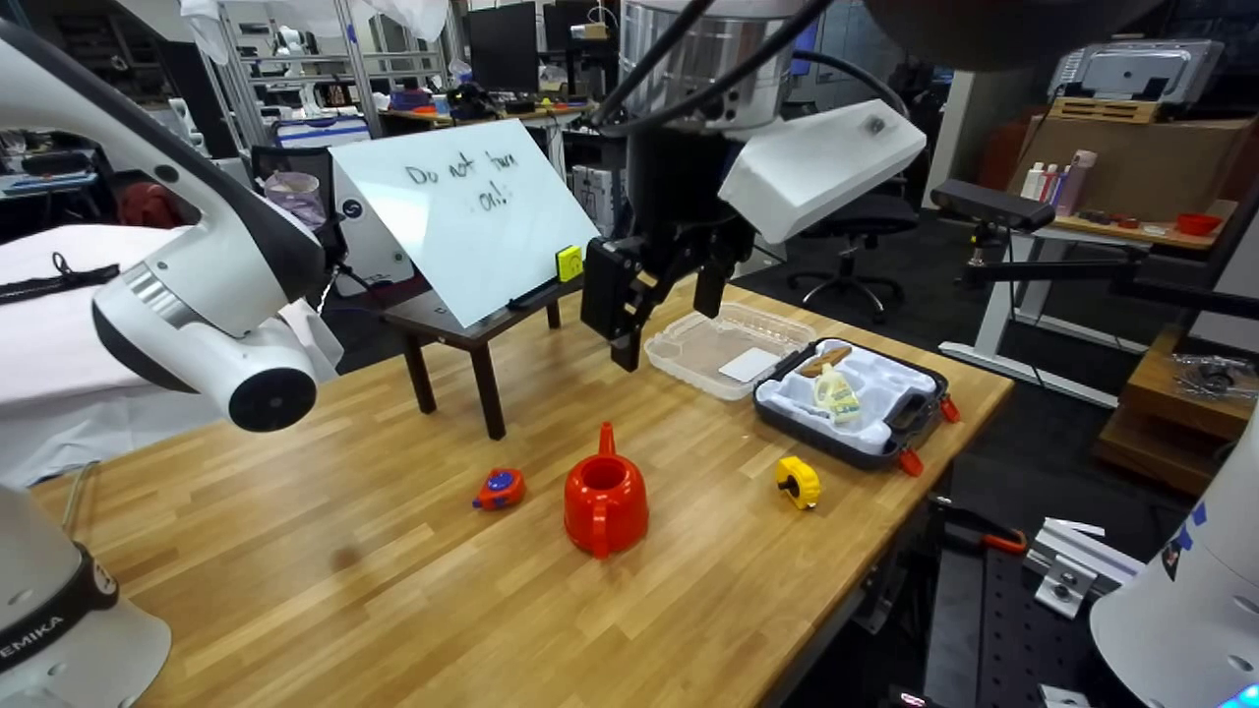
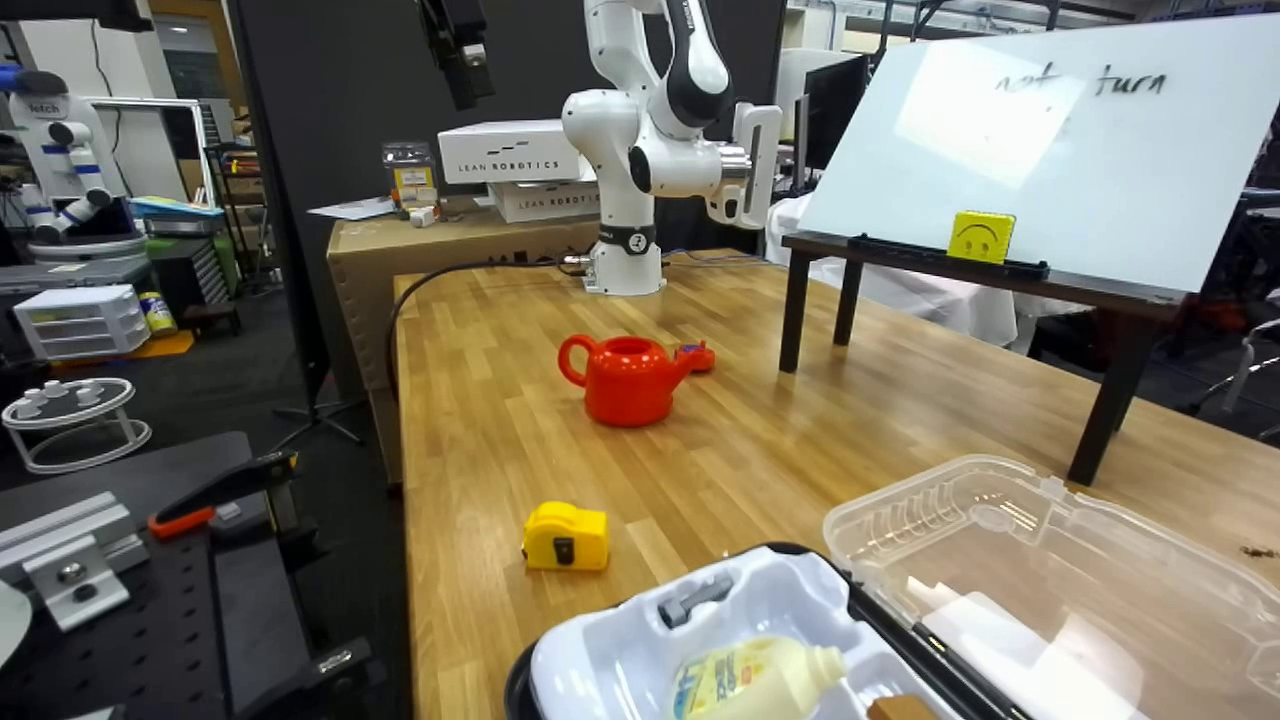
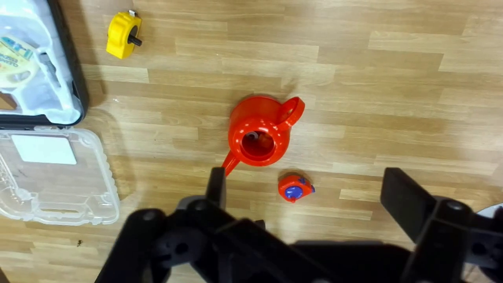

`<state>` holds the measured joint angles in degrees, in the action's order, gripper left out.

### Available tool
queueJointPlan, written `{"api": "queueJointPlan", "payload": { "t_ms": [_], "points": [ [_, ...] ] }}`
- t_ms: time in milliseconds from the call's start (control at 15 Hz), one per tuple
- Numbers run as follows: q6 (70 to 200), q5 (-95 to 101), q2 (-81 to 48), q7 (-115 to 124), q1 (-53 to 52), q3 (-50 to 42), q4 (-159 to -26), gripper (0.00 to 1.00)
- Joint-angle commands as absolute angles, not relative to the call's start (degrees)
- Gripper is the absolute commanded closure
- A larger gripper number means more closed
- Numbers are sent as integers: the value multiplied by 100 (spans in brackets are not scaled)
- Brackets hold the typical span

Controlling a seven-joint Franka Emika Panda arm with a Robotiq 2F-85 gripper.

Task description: Move the measuring tape slightly to the left

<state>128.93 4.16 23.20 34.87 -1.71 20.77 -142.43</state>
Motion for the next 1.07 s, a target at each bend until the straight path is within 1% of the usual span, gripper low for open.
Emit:
{"api": "queueJointPlan", "payload": {
  "t_ms": [0,267,333,1000],
  "points": [
    [13049,362,2135,3202,-242,1663,-14256,0],
    [13053,521,1938,2967,-87,1297,-14261,0],
    [12888,436,2004,3062,-154,1321,-14253,0],
    [12929,436,1941,3012,-147,1254,-14249,0]
  ]
}}
